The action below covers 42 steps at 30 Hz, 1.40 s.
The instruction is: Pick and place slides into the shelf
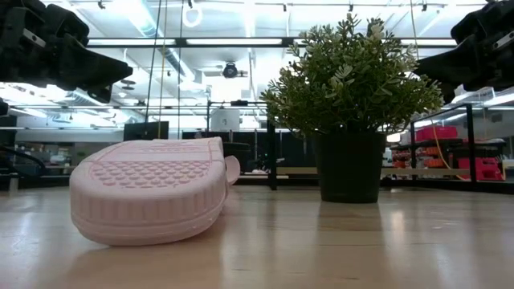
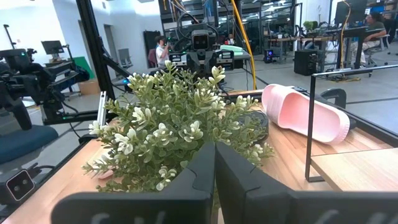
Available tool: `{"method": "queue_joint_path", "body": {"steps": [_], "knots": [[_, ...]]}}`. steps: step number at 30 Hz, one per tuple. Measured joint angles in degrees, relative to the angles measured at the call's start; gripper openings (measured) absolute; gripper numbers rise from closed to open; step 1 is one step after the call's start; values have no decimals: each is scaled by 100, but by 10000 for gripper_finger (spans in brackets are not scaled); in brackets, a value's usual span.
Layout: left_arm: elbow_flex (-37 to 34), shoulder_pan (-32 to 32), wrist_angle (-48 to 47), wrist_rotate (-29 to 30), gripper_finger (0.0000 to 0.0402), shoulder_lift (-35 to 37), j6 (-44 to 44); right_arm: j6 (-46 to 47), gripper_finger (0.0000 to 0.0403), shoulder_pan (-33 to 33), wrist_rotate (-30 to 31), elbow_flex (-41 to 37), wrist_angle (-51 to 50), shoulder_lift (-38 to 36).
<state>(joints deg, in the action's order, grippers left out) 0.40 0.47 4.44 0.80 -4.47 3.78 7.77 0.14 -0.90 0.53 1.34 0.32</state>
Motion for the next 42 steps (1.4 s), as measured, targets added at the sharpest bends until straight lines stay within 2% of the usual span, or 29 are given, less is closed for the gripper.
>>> {"method": "queue_joint_path", "body": {"steps": [14,21,30,35,42], "knots": [[-2,9,-2,33,67,0,-44,0,18,1,0,0,-1,-1],[-1,7,-2,60,64,0,-903,0,18,1,0,0,-1,0],[0,7,2,58,64,-1,-869,17,18,1,0,6,-1,0],[0,7,342,204,68,-2,366,130,18,2,-5,92,-18,1],[0,7,987,1320,51,-2,2334,1390,18,2,59,93,-20,1]]}}
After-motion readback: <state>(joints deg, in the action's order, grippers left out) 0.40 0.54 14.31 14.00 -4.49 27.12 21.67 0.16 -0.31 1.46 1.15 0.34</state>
